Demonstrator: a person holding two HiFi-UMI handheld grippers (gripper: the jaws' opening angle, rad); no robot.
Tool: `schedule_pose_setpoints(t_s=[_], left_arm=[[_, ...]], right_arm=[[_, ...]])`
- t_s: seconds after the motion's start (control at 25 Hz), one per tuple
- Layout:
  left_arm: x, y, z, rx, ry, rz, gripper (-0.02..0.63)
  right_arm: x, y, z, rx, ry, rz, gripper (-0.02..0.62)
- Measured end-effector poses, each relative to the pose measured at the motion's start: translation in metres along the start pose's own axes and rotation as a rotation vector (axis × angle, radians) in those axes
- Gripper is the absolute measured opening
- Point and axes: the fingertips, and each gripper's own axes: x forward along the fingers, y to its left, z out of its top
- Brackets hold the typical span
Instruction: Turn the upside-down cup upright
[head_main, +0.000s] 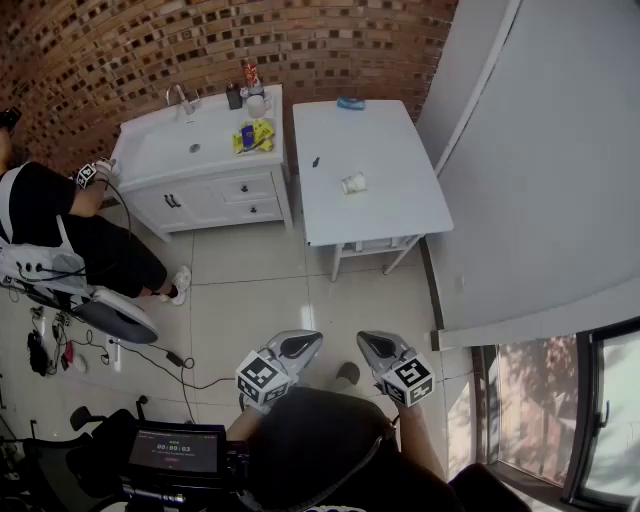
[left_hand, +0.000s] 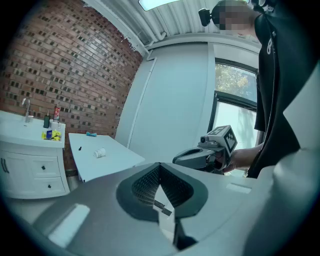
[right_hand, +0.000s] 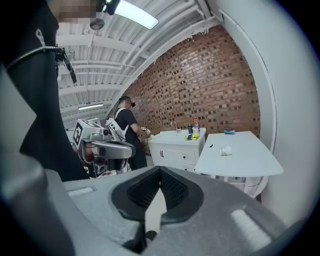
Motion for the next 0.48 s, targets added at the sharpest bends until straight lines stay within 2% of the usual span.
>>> schedule_pose_setpoints(t_s=[0.32,0.48], left_arm=[[0.027,-0.015,-0.002,-0.009,0.027,0.011,0.014],[0.04,-0.019,0.0,-0.004,-0.002,0.035,0.014]], right_arm=[[-0.02,-0.028,-0.018,0.016,-0.002,0.022,-0.008],[-0.026,-0.041,-0.021,0.012,-0.001,0.04,-0.008]])
